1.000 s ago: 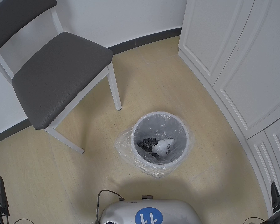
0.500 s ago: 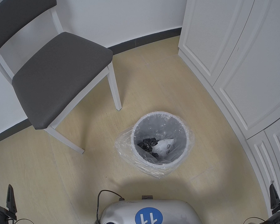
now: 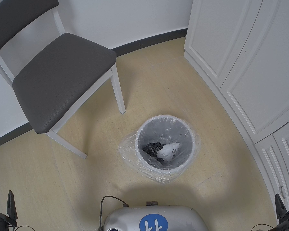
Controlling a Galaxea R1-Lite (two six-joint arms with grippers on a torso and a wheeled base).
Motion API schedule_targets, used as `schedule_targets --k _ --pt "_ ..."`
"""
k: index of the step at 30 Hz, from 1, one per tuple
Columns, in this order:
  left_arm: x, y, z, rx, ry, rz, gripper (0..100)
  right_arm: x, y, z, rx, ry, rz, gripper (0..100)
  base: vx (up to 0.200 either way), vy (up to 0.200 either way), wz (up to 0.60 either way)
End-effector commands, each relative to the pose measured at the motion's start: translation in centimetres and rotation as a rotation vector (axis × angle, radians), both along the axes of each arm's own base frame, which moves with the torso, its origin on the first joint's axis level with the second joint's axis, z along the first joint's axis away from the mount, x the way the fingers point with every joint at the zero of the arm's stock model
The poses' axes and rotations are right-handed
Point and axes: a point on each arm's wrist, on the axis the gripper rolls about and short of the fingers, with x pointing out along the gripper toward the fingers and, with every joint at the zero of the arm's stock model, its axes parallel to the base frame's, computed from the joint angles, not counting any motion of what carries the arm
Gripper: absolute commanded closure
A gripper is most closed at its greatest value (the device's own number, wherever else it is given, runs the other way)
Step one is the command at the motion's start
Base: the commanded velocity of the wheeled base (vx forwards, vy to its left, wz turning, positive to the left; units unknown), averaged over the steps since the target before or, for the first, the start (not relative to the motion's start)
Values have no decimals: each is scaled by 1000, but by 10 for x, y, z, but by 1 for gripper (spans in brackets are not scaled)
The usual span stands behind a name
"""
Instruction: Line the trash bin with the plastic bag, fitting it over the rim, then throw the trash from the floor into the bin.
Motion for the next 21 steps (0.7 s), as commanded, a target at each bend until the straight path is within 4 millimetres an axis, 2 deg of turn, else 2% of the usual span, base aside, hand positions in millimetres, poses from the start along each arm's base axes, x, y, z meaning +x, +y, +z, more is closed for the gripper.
schedule_targets --k 1,11,12,15,21 --pt "0 0 -4 1 -10 0 0 0 0 -5 -29 -2 -7 0 0 0 0" --pt "0 0 -4 -8 -6 1 0 0 -2 -6 -21 9 -98 0 0 0 0" --pt "0 0 -5 -6 -1 1 0 0 -3 -7 42 17 -122 0 0 0 0" --pt "0 0 -5 -2 0 0 0 0 -3 -7 65 20 -148 0 0 0 0" --pt "0 -1 -5 2 1 -43 0 0 -3 -7 62 21 -111 0 0 0 0"
